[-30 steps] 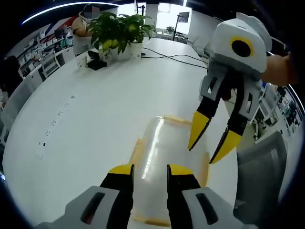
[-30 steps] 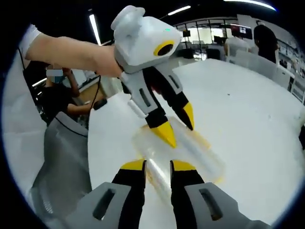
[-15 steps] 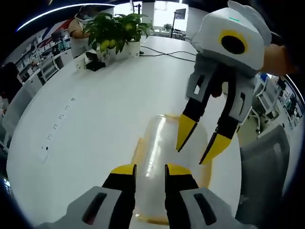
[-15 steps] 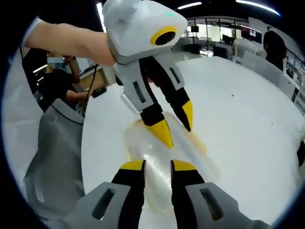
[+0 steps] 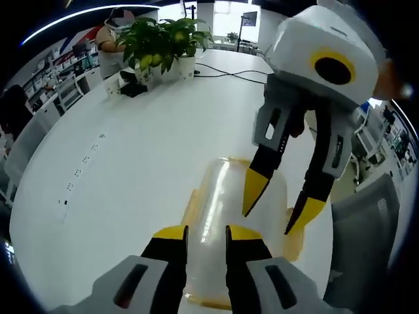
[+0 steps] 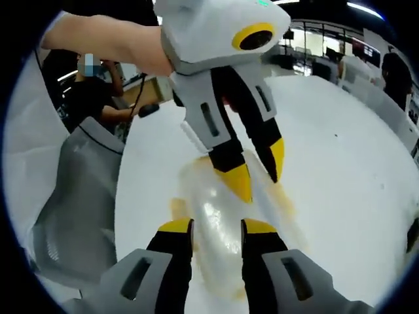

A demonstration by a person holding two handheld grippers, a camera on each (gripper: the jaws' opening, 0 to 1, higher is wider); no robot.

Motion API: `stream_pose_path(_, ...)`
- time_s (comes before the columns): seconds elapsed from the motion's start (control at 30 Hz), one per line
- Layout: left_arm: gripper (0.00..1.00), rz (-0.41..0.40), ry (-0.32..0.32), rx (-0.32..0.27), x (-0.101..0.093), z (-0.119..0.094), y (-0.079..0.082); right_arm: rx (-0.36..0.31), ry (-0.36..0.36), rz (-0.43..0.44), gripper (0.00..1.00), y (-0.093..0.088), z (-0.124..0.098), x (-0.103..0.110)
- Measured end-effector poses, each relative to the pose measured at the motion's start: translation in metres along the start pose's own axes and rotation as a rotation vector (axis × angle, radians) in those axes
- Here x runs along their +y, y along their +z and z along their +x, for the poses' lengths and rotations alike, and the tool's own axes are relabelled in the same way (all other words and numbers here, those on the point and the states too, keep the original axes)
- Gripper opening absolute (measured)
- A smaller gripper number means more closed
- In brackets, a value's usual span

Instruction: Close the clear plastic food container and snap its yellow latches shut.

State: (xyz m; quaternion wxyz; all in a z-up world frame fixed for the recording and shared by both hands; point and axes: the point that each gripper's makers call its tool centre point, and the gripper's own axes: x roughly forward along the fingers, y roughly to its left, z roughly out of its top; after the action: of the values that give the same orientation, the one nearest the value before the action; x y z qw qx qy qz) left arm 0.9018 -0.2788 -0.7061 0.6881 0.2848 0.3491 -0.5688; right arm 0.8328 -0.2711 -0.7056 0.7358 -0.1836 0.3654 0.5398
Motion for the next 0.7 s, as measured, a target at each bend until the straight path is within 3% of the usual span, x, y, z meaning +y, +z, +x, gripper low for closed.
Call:
stream_pose_path(0.27, 0.17, 0.005, -0.004, -0.003, -0.001, -0.001, 0.001, 0.03, -0.074, -0.154, 0.3, -0.006, 0.002, 0.007)
stream_pose_path(0.47, 0.21, 0.042, -0.034, -0.01, -0.005, 0.001, 0.003, 0.035, -0.201, -0.296, 0.3, -0.008, 0.007, 0.006)
stream_pose_path(0.7, 0.22, 0.039, -0.074, 0.003, 0.002, 0.007, 0.007, 0.044, -0.275, -0.375, 0.31, -0.012, 0.012, 0.008)
